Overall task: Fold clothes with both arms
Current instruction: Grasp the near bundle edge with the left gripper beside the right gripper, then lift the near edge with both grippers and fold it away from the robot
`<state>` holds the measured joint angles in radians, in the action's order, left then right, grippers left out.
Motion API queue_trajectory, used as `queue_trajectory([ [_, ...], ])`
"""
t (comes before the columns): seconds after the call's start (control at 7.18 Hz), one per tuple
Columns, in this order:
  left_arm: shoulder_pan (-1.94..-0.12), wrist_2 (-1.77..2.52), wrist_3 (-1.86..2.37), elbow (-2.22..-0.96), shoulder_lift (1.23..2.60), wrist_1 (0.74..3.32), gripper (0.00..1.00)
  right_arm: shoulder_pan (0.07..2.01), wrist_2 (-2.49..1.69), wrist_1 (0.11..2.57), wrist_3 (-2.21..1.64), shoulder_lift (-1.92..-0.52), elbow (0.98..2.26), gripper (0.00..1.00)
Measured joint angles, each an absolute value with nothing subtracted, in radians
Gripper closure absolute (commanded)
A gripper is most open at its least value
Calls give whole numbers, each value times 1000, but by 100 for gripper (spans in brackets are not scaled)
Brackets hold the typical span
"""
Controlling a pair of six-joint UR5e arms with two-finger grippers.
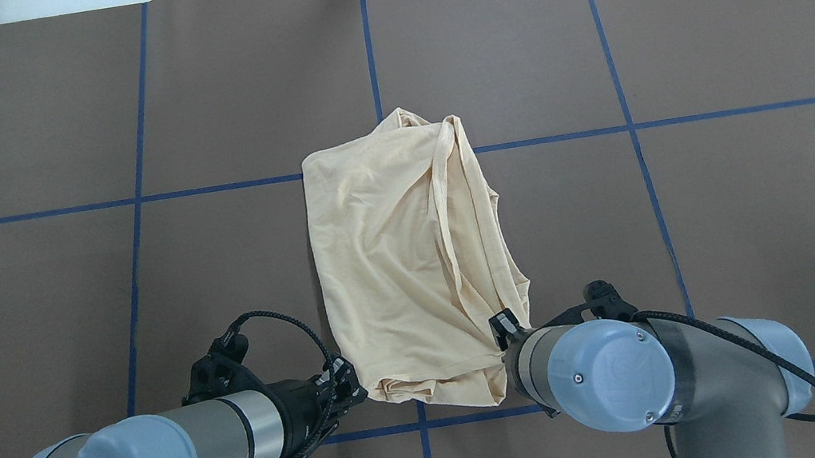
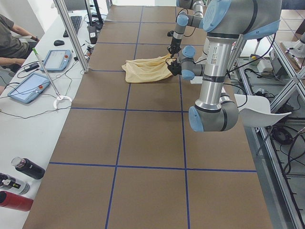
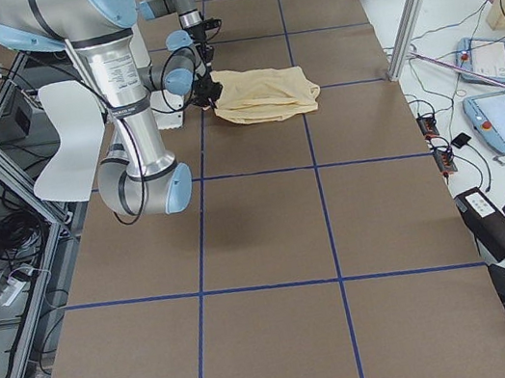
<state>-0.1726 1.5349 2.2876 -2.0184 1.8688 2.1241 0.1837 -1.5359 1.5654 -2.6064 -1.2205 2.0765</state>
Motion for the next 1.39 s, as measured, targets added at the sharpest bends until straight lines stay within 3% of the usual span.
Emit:
queue_trajectory([
  [0.42, -166, 1551, 2329, -2193, 1760, 2120, 100, 192, -1561, 1662, -2617, -1237, 2216, 100],
  [0.56, -172, 1556, 2331, -2198, 1754, 2118, 100, 247, -1600, 1692, -2612, -1218, 2226, 100],
  [0.97, -358, 1625, 2249, -2046, 1904, 2068, 100, 473, -1737, 1701, -2513, -1076, 2035, 100],
  [1.39, -493, 1653, 2141, -1918, 1985, 2055, 100, 557, -1773, 1619, -2450, -967, 1813, 100],
])
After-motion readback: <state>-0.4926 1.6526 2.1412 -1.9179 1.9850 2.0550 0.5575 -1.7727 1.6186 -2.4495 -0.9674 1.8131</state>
